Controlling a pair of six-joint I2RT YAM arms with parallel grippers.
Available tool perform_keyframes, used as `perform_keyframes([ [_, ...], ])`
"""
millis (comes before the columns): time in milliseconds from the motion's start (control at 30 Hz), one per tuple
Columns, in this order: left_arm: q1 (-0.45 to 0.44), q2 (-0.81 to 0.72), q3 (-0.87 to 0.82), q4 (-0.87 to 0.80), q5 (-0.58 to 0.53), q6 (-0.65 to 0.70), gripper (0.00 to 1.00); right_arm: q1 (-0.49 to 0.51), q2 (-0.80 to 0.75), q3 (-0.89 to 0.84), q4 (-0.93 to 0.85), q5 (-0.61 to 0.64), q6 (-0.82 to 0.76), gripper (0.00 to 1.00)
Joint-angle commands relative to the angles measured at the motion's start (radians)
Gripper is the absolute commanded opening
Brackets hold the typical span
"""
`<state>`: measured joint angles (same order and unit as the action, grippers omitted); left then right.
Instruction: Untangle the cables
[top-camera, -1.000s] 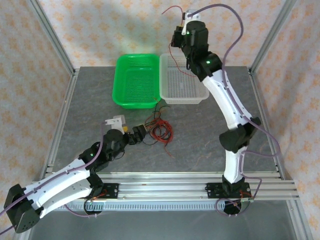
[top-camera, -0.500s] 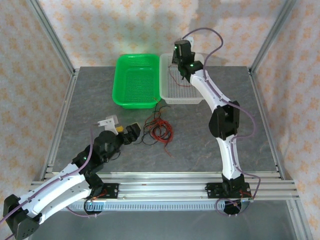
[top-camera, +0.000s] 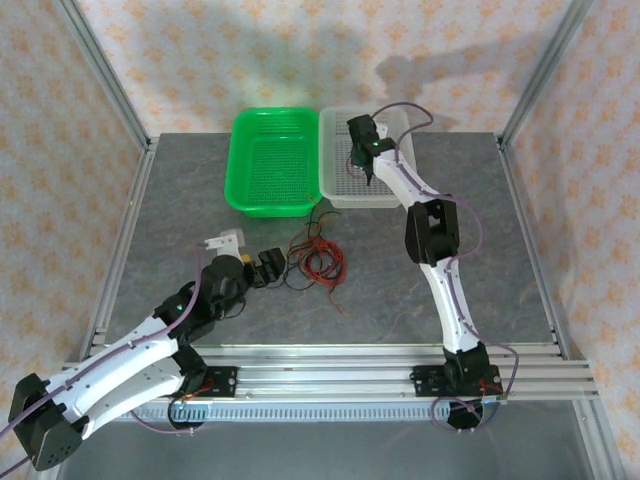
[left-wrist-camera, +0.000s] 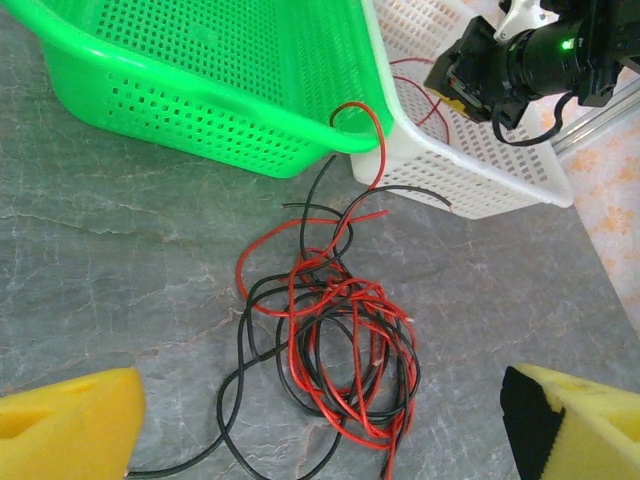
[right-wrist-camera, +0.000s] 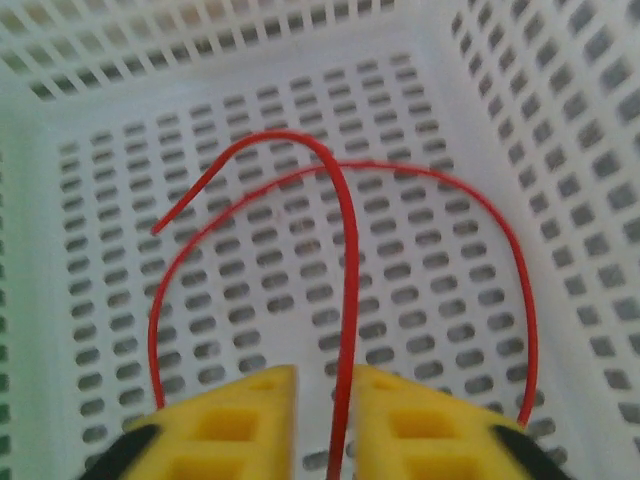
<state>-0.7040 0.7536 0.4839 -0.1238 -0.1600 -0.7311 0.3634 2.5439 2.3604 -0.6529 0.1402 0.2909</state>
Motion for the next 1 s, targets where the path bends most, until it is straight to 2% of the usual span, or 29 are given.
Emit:
perform_keyframes([
  [0, 0.009, 0.009, 0.042, -0.028, 0.011, -0.004, 0.92, -0.006, -0.042, 0.047, -0.048, -0.025, -0.012, 0.38],
  [67, 0.009, 0.012, 0.044, -0.027, 0.01, -0.007, 0.92, -0.006, -0.082, 0.046, -0.045, -0.033, -0.022, 0.53],
  [133, 0.009, 0.013, 0.044, -0.025, 0.013, -0.01, 0.92, -0.006, -0.124, 0.047, -0.049, -0.037, -0.031, 0.59],
  [267, 0.009, 0.021, 0.039, -0.018, 0.02, -0.024, 0.92, 0.0, -0.238, 0.018, -0.073, -0.048, -0.042, 0.62],
  [367, 0.008, 0.052, 0.046, -0.027, 0.027, -0.037, 0.92, 0.028, -0.357, -0.081, -0.08, -0.031, -0.053, 0.64],
  [433, 0.009, 0.083, 0.062, -0.055, 0.012, -0.052, 0.92, 0.064, -0.456, -0.197, -0.069, 0.009, -0.06, 0.64],
  [567, 0.011, 0.11, 0.089, -0.094, -0.021, -0.065, 0.91, 0.18, -0.712, -0.561, 0.032, 0.083, -0.053, 0.63],
  [733, 0.044, 0.112, 0.128, -0.137, -0.017, -0.055, 0.91, 0.308, -0.952, -0.982, 0.131, 0.018, 0.048, 0.61],
  [833, 0.06, 0.121, 0.151, -0.155, -0.013, -0.043, 0.91, 0.373, -1.002, -1.144, 0.18, -0.048, 0.127, 0.62],
  [967, 0.066, 0.124, 0.163, -0.154, -0.012, -0.031, 0.91, 0.44, -0.97, -1.28, 0.262, -0.07, 0.227, 0.68],
])
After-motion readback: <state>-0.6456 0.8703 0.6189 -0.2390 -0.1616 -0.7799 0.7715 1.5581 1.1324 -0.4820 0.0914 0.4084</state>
